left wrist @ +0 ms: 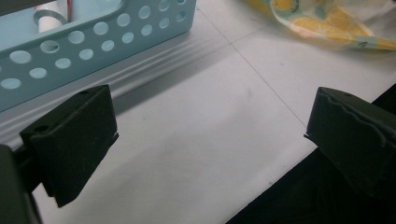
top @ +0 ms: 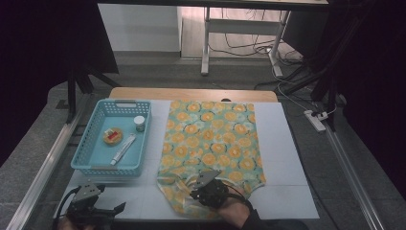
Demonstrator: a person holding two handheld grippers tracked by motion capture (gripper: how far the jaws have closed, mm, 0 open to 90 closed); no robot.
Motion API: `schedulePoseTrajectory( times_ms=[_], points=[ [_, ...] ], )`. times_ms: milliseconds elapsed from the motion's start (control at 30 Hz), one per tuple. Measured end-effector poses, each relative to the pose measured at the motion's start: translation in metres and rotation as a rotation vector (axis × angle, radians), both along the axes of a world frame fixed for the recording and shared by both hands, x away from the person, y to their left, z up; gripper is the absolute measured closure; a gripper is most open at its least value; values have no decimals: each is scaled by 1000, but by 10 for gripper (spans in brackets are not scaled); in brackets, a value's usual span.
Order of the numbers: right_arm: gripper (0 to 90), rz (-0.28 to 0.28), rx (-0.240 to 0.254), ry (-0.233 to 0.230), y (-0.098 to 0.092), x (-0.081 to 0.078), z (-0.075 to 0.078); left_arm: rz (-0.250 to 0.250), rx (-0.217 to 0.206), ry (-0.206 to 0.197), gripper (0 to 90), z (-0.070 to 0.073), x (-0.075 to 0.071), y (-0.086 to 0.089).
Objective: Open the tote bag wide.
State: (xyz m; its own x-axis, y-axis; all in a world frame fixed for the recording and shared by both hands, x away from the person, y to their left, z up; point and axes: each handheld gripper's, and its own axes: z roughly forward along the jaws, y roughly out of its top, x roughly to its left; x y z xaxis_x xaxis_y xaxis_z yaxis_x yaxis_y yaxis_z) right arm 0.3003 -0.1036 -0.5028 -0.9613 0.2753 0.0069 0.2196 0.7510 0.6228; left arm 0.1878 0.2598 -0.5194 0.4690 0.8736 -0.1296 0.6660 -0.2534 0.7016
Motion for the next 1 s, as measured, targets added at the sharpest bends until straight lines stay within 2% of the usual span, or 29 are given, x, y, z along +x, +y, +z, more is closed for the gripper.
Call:
schedulePoseTrajectory(
  times_ms=[133,167,267,300,367,433,567,633,700,733,767,867,967,1000],
  points=[
    [899,-43,6,-35,-5,12,11,0,-2,1,19,0,0,0],
    [899,-71,1,-72,-9,20,17,1,-4,1,19,0,0,1],
    [899,-109,-12,-110,-14,34,22,1,-4,1,19,0,0,1],
    [899,-109,-12,-110,-14,34,22,1,-5,1,19,0,0,1],
    [899,-142,-27,-122,-17,48,22,1,-5,1,18,0,0,1],
    [899,-150,-33,-126,-18,52,21,2,-6,1,19,0,0,1],
    [893,-169,-57,-117,-20,67,9,2,-7,1,19,0,0,1],
    [890,-172,-61,-115,-20,68,6,2,-7,-1,19,0,0,1],
    [858,-174,-74,-116,-20,70,1,1,-7,1,19,0,0,1],
    [801,-174,-87,-118,-20,72,-3,0,-7,1,19,0,0,1],
    [801,-174,-87,-118,-20,72,-3,1,-7,0,19,0,0,1],
    [716,-178,-95,-124,-19,72,-8,1,-7,0,18,0,0,1],
    [630,-189,-106,-161,-19,70,-7,1,-7,0,18,0,0,1],
    [630,-189,-106,-161,-19,70,-7,1,-7,0,18,0,0,1]
  ],
)
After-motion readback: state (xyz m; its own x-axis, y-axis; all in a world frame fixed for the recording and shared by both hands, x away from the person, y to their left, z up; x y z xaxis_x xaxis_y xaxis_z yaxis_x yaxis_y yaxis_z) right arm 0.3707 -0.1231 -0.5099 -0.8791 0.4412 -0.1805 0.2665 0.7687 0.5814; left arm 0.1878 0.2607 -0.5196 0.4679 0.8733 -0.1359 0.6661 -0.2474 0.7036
